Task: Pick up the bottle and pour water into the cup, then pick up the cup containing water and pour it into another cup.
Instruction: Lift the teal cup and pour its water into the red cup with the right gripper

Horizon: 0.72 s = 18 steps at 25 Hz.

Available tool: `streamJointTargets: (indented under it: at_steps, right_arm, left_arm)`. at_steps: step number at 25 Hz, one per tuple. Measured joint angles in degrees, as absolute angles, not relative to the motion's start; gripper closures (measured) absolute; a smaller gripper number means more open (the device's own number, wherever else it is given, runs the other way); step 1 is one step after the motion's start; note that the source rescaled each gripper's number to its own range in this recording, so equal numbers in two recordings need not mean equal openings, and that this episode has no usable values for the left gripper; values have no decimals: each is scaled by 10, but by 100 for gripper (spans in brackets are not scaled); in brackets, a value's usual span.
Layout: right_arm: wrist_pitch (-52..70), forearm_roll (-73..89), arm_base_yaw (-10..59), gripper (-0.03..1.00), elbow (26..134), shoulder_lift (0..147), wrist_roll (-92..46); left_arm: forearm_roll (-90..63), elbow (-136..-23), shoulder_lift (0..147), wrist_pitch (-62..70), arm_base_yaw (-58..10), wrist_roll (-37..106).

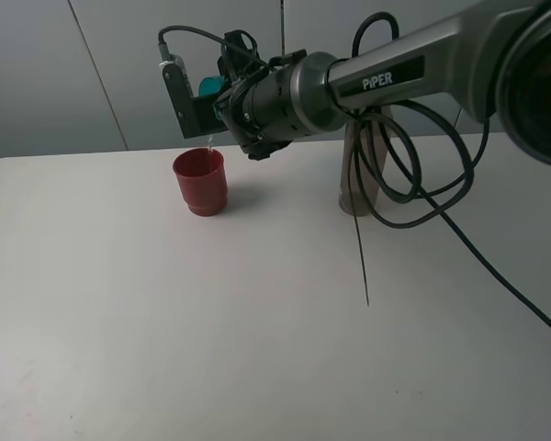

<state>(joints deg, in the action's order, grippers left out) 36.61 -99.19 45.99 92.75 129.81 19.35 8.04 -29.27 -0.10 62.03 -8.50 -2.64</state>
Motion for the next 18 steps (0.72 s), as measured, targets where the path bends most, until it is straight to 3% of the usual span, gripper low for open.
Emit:
streamJointTargets:
  at_steps: [18]
  right_arm:
    - [378, -992, 472, 86, 968, 1311, 183]
  left_arm:
    - [80, -293, -1, 620, -85, -26]
